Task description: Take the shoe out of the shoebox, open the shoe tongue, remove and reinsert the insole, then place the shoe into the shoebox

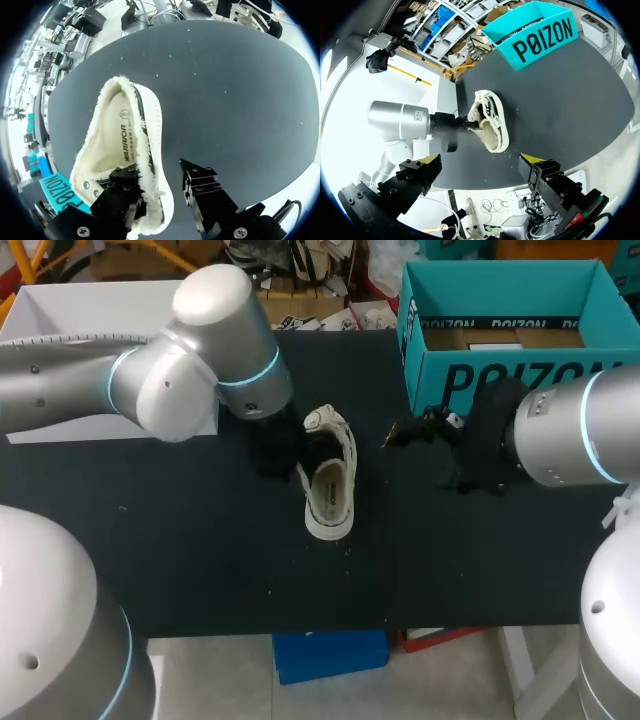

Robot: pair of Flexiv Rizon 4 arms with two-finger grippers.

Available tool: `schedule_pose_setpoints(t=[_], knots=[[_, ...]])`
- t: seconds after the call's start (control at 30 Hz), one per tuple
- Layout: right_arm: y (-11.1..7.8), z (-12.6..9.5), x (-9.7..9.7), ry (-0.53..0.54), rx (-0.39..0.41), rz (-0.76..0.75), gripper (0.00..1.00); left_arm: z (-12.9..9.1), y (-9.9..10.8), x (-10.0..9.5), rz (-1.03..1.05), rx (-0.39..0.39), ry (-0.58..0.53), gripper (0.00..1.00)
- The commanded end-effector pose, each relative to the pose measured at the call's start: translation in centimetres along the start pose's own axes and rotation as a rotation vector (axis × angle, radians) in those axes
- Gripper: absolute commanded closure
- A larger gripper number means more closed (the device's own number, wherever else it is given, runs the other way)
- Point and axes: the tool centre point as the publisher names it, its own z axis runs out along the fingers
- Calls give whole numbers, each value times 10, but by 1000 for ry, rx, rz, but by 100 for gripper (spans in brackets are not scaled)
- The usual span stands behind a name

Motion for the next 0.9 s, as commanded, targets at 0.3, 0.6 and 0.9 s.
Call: schedule_pose_setpoints(t=[0.3,0.6,0.9], knots=[[-1,1,1,-3,-3,1,0,24,9,-6,-12,-8,25,100],[-1,1,1,-3,-3,1,0,-3,14,-10,-15,7,-24,100],[-1,1,1,-3,-3,1,0,-69,32,-19,-24,-47,-99,100]])
